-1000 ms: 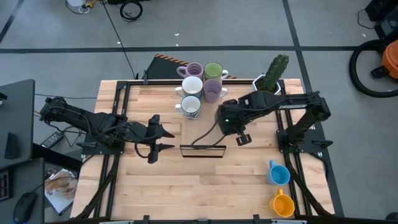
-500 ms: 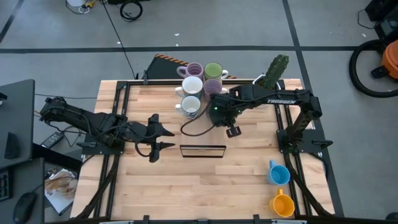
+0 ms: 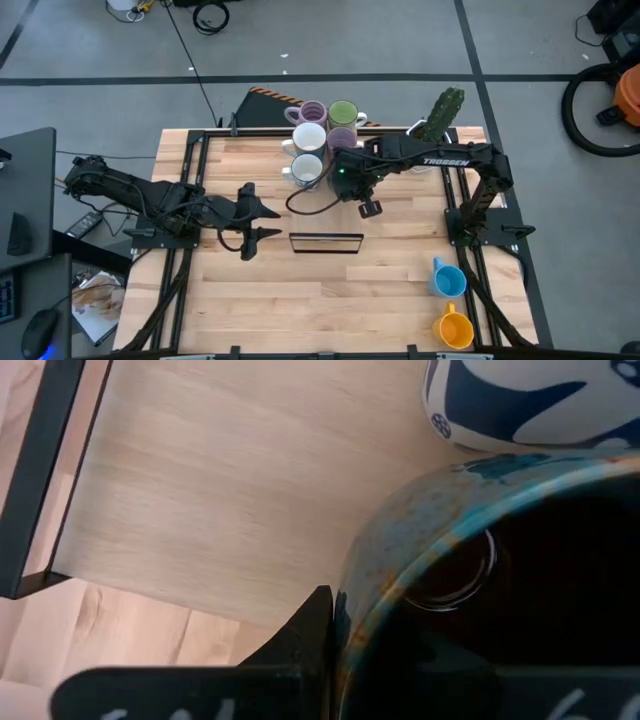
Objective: Place coffee mugs
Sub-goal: Put the green-brown patterned mug on the shelf
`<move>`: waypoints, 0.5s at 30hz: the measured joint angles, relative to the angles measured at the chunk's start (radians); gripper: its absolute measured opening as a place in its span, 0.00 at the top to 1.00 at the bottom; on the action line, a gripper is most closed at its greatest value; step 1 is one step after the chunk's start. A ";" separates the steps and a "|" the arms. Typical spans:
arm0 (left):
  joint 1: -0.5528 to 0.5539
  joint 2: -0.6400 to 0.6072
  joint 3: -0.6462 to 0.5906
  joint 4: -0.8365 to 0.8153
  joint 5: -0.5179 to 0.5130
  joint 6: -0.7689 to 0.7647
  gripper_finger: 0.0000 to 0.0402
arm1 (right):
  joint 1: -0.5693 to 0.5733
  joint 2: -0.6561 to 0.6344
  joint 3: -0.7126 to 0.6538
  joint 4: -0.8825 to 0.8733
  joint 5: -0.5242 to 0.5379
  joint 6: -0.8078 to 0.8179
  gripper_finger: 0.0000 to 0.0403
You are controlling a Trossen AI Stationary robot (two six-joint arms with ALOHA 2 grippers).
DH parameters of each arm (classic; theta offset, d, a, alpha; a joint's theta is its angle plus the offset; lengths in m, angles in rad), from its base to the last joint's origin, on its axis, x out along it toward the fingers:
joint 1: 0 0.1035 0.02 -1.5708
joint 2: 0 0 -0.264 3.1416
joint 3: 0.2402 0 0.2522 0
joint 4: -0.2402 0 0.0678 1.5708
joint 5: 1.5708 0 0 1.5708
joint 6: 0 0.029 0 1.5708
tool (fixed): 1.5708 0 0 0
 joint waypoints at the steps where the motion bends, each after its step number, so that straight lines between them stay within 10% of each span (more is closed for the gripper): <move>1: 0.000 0.000 0.000 0.000 0.000 -0.002 0.52 | -0.001 0.001 0.001 0.001 0.000 -0.001 0.88; 15: 0.000 0.000 0.000 0.000 0.000 -0.023 0.52 | -0.004 -0.001 0.000 0.049 0.068 0.012 0.70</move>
